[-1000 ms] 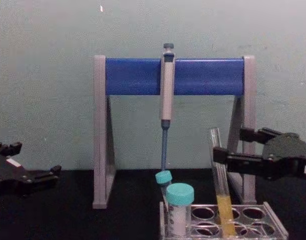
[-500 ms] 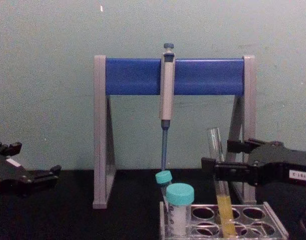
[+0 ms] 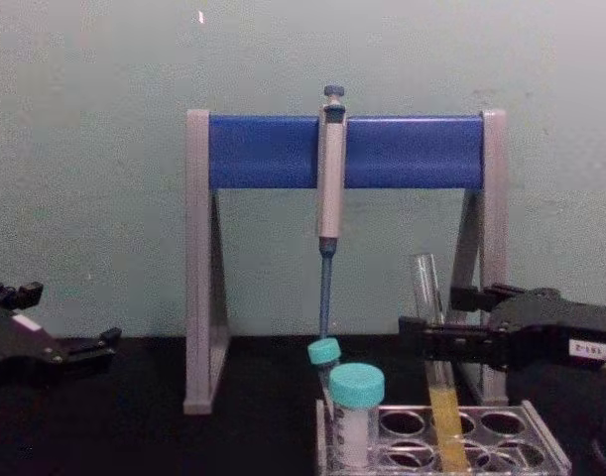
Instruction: Pick up the test tube from the test tube rack, shake it, then place it back into the test tube rack.
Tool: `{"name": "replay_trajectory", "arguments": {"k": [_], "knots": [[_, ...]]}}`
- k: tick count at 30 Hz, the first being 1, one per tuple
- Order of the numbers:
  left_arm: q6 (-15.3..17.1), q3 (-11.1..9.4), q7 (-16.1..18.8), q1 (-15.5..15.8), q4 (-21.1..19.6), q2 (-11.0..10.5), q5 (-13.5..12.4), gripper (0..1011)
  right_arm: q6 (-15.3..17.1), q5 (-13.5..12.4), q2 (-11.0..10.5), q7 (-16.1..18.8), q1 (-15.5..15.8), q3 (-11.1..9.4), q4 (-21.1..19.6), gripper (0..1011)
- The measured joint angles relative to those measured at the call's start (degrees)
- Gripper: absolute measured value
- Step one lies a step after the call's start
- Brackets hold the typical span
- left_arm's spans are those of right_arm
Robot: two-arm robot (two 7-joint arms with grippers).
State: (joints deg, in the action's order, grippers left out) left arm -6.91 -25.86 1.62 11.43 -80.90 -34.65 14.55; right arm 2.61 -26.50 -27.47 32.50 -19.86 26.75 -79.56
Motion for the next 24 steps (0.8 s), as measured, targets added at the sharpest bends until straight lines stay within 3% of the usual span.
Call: {"name": "replay_trajectory", "arguments": {"k": [24], "knots": [[0.0, 0.0, 0.0, 0.0, 0.0, 0.0, 0.0, 1001, 1.3, -1.1, 0.3, -0.8, 0.5, -0.3, -0.3, 1000]]}}
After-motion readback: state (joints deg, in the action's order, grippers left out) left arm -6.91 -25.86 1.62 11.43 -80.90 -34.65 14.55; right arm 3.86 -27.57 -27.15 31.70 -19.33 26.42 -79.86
